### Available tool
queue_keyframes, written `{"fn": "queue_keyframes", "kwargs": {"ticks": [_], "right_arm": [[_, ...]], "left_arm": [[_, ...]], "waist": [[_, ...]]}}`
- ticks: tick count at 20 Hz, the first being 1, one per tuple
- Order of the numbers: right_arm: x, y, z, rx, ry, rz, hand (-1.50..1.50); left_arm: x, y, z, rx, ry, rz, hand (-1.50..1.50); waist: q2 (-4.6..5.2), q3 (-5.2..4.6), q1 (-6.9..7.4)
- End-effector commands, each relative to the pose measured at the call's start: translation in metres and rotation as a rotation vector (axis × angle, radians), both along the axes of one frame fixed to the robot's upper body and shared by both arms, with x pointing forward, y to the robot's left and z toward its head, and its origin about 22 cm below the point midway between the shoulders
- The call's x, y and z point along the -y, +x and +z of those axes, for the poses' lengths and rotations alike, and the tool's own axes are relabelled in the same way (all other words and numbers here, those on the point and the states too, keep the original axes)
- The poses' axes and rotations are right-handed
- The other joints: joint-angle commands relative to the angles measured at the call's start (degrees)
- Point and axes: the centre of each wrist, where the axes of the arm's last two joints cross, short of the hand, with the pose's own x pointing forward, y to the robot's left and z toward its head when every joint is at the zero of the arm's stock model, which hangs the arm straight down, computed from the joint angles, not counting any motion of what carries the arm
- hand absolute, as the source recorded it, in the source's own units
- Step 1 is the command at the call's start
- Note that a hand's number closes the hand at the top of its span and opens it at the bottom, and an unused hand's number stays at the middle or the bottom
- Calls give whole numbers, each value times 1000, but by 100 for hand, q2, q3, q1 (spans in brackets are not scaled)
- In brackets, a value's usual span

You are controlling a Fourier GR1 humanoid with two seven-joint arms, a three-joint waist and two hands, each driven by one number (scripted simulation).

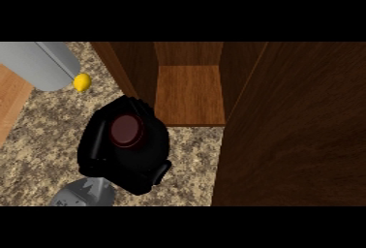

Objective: Pick up the wine, place it into the cabinet and close the cabinet

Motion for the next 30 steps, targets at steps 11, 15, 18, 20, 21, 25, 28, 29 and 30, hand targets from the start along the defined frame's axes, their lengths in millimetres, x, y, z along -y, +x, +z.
{"fn": "queue_keyframes", "kwargs": {"ticks": [11,15,18,20,21,25,28,29,30], "right_arm": [[6,-30,15,32,7,47,-150],[14,-26,9,47,17,19,-150],[20,-33,4,25,4,44,-150],[7,-23,7,33,-8,34,-150],[8,-23,9,35,24,33,-150],[9,-36,9,38,28,20,-150],[6,-38,6,43,19,39,-150],[18,-27,7,54,-6,34,-150],[14,-31,7,58,15,41,-150]], "left_arm": [[78,22,47,10,20,77,150],[96,25,32,12,35,94,150],[89,33,31,30,46,118,150],[85,31,29,26,66,119,150],[104,37,30,30,67,147,150],[108,23,10,-1,39,144,150],[97,36,-4,-29,8,179,150],[103,40,2,-36,4,155,150],[88,45,2,-28,-15,163,150]], "waist": [[4,-4,-28],[10,0,-60],[6,1,-35],[3,-2,12],[7,-2,-37],[-1,-2,-52],[8,-4,-71],[13,-1,-56],[8,-2,-28]]}}
